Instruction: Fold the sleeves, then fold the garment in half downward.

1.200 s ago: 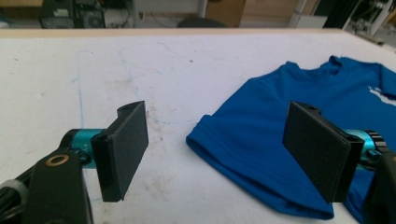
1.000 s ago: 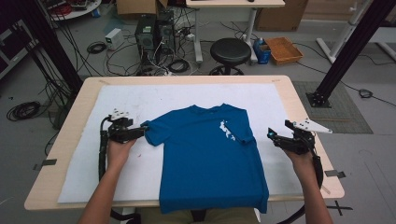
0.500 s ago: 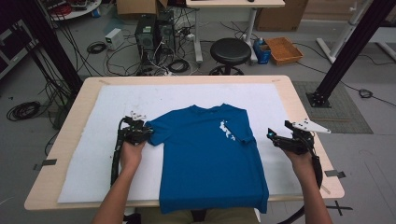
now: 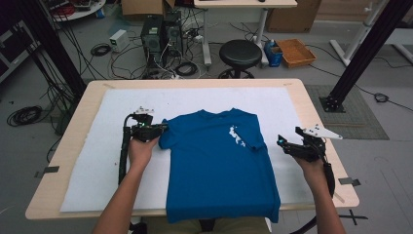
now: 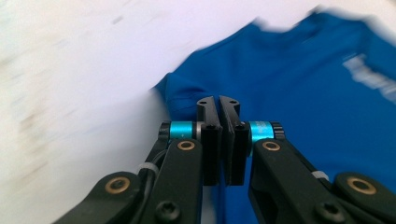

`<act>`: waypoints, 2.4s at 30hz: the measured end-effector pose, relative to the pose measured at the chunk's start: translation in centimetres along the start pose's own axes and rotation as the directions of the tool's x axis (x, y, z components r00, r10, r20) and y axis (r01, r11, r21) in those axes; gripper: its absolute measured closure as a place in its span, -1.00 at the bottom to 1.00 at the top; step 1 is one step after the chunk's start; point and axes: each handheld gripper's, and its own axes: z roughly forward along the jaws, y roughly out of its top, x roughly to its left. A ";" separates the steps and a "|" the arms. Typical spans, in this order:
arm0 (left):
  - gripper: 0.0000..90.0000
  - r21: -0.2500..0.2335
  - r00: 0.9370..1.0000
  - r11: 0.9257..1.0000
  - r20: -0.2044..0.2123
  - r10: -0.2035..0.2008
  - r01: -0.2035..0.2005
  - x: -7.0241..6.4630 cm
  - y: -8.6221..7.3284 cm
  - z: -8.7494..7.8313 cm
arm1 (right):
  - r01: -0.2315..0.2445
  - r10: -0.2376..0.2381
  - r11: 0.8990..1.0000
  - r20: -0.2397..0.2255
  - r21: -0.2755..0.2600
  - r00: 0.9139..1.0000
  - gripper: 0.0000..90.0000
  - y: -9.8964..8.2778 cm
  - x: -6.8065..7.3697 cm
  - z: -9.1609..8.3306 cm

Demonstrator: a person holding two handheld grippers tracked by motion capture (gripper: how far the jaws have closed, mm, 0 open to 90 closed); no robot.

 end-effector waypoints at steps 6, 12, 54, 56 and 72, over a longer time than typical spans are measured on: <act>0.92 -0.035 0.988 0.999 0.155 0.019 -0.013 -3.5 1.8 2.0 | 0.015 -0.015 1.000 -0.005 0.008 1.000 -0.55 0.0 0.2 0.2; -0.12 -0.091 0.994 0.993 0.065 0.087 -0.081 -4.8 2.4 2.0 | 0.019 -0.018 1.000 -0.006 0.017 1.000 -0.55 -0.1 0.2 0.2; -0.43 -0.358 0.960 0.904 0.062 0.272 -0.233 2.7 -5.1 -3.9 | 0.026 -0.025 1.000 -0.023 0.011 0.999 -0.55 -0.1 1.0 0.4; -0.43 -0.364 0.962 0.903 0.064 0.267 -0.227 2.7 -5.1 -3.8 | 0.030 -0.030 0.999 -0.021 0.012 0.999 -0.55 -0.1 0.9 0.4; -0.43 -0.345 0.977 0.923 0.063 0.206 -0.172 3.6 -4.9 -3.5 | 0.021 -0.020 1.000 -0.024 0.020 1.000 -0.55 -0.2 1.0 0.7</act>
